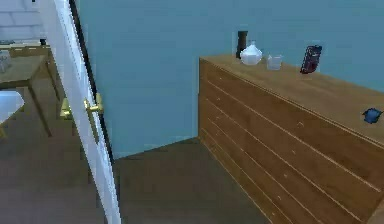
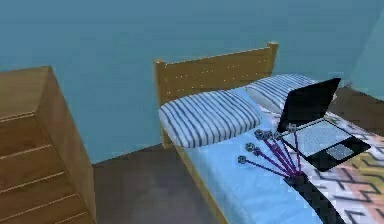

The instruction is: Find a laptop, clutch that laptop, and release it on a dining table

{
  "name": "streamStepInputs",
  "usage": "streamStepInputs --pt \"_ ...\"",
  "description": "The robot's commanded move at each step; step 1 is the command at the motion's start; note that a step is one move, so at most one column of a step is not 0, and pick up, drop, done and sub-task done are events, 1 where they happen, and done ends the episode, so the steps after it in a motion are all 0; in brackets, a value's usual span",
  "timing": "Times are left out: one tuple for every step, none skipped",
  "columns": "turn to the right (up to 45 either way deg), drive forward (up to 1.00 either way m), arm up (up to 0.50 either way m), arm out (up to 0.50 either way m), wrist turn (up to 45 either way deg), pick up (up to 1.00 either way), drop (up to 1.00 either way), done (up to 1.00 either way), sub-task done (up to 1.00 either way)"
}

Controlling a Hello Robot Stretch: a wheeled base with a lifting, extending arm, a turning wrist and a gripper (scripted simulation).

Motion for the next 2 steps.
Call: streamStepInputs --pt "-45.0 0.00 0.00 0.00 0.0 0.00 0.00 0.00 0.00" --pt "-45.0 0.00 0.00 0.00 0.0 0.00 0.00 0.00 0.00"
